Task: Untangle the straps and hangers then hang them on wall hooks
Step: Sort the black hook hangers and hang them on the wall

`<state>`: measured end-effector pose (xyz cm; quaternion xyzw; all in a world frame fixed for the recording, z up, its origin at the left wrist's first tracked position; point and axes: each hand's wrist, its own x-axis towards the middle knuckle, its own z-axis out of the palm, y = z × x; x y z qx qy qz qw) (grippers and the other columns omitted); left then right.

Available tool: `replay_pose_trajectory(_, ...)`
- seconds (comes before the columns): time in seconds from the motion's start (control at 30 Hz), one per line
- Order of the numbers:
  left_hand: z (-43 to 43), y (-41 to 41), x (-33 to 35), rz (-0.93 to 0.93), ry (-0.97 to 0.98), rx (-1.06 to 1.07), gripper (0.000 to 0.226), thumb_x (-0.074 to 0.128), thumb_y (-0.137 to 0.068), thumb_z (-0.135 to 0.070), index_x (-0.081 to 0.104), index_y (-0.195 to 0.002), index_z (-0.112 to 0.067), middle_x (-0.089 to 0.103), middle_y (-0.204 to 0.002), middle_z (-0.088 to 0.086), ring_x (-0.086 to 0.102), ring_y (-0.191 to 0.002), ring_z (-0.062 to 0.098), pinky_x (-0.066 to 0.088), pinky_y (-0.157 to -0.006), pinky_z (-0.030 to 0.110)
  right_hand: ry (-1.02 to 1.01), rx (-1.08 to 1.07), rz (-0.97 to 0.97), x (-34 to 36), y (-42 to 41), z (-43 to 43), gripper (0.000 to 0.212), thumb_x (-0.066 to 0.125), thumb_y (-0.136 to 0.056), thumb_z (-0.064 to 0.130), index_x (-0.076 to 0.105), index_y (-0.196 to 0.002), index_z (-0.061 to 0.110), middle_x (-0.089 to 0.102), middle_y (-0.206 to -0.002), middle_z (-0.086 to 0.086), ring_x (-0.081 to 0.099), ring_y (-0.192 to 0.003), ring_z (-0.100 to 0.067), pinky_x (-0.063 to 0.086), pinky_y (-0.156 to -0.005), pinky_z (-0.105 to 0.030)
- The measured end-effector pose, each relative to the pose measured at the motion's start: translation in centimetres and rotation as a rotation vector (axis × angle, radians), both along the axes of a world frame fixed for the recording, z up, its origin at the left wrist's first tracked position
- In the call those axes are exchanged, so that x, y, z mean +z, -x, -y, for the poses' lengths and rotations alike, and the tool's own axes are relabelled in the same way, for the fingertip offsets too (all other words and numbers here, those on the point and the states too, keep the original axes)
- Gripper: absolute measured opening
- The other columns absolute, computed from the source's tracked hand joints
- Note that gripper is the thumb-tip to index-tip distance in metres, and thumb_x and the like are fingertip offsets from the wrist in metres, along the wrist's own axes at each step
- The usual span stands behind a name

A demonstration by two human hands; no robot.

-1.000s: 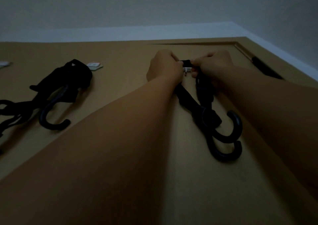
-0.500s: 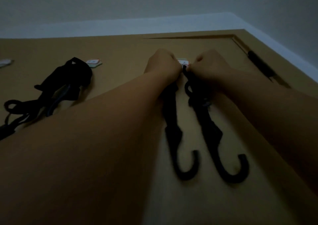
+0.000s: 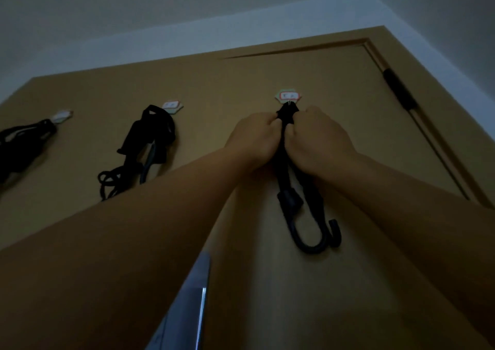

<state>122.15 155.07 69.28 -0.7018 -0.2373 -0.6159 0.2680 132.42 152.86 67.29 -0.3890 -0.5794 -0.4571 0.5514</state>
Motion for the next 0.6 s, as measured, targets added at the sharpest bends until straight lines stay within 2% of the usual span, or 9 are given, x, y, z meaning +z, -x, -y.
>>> replay_pose_trajectory(0.13,1.4,1.8,-3.2,-0.035,0.067,0.031,0.035,0.033,-0.097,-0.02,0.063,-0.104,-0.003,0.064,-0.112,0.018,0.056,-0.103,0.032,0.039,-0.079,0.032,0.078,0.005,0.019,-2.2,0.8,2.1,0.031,0.036,-0.094,0.022,0.05,-0.111,0.0,0.046,-0.12,-0.02,0.048,-0.104,-0.036,0.029,-0.074,-0.031)
replay_pose_trajectory(0.2,2.2,2.8,-5.4,-0.049,0.153,0.029,0.034,0.035,-0.097,-0.022,0.063,-0.088,-0.004,0.064,-0.096,0.018,0.055,-0.09,0.031,0.034,-0.069,0.03,0.112,0.028,0.045,-4.0,1.7,3.4,0.028,0.038,-0.094,0.022,0.049,-0.108,0.001,0.046,-0.121,-0.019,0.046,-0.103,-0.034,0.03,-0.075,-0.031)
replay_pose_trajectory(0.27,3.4,4.1,-8.0,-0.05,0.244,0.035,0.035,0.037,-0.096,-0.023,0.055,-0.069,-0.012,0.059,-0.08,0.011,0.05,-0.079,0.025,0.032,-0.066,0.028,0.144,0.064,0.077,-6.5,3.0,4.6,0.022,0.038,-0.094,0.021,0.048,-0.103,0.004,0.048,-0.118,-0.018,0.046,-0.098,-0.029,0.034,-0.075,-0.031)
replay_pose_trajectory(0.3,4.0,5.0,-9.3,-0.053,0.28,0.045,0.034,0.037,-0.096,-0.023,0.052,-0.067,-0.014,0.058,-0.079,0.009,0.049,-0.079,0.022,0.033,-0.067,0.028,0.159,0.082,0.096,-7.9,3.8,5.0,0.025,0.038,-0.094,0.021,0.049,-0.106,0.002,0.049,-0.117,-0.017,0.047,-0.098,-0.029,0.037,-0.077,-0.033)
replay_pose_trajectory(0.4,6.2,8.7,-13.8,-0.072,0.361,0.116,0.032,0.037,-0.095,-0.022,0.061,-0.084,-0.005,0.065,-0.098,0.014,0.056,-0.091,0.027,0.042,-0.076,0.031,0.256,0.215,0.088,-13.0,6.8,6.3,0.028,0.04,-0.093,0.022,0.051,-0.111,0.003,0.054,-0.115,-0.016,0.052,-0.103,-0.032,0.043,-0.084,-0.036)
replay_pose_trajectory(0.43,7.2,10.3,-15.7,-0.078,0.391,0.155,0.033,0.037,-0.096,-0.023,0.062,-0.086,-0.004,0.065,-0.097,0.015,0.057,-0.094,0.03,0.043,-0.077,0.032,0.306,0.277,0.078,-15.1,7.8,6.9,0.028,0.041,-0.093,0.022,0.052,-0.111,0.003,0.055,-0.114,-0.016,0.052,-0.104,-0.03,0.042,-0.085,-0.035)
replay_pose_trajectory(0.53,11.0,16.0,-22.9,-0.085,0.509,0.272,0.034,0.037,-0.097,-0.026,0.054,-0.073,-0.011,0.06,-0.085,0.011,0.057,-0.092,0.032,0.036,-0.07,0.031,0.46,0.524,0.008,-22.5,10.8,9.5,0.023,0.045,-0.091,0.014,0.056,-0.102,-0.002,0.059,-0.102,-0.018,0.054,-0.092,-0.03,0.041,-0.079,-0.038)
replay_pose_trajectory(0.6,14.3,19.9,-29.2,-0.052,0.602,0.371,0.031,0.037,-0.097,-0.03,0.061,-0.092,-0.012,0.066,-0.099,0.01,0.059,-0.097,0.029,0.04,-0.076,0.031,0.564,0.655,-0.044,-28.0,13.2,11.6,0.017,0.049,-0.089,0.013,0.059,-0.094,0.0,0.063,-0.092,-0.014,0.057,-0.088,-0.027,0.043,-0.078,-0.037)
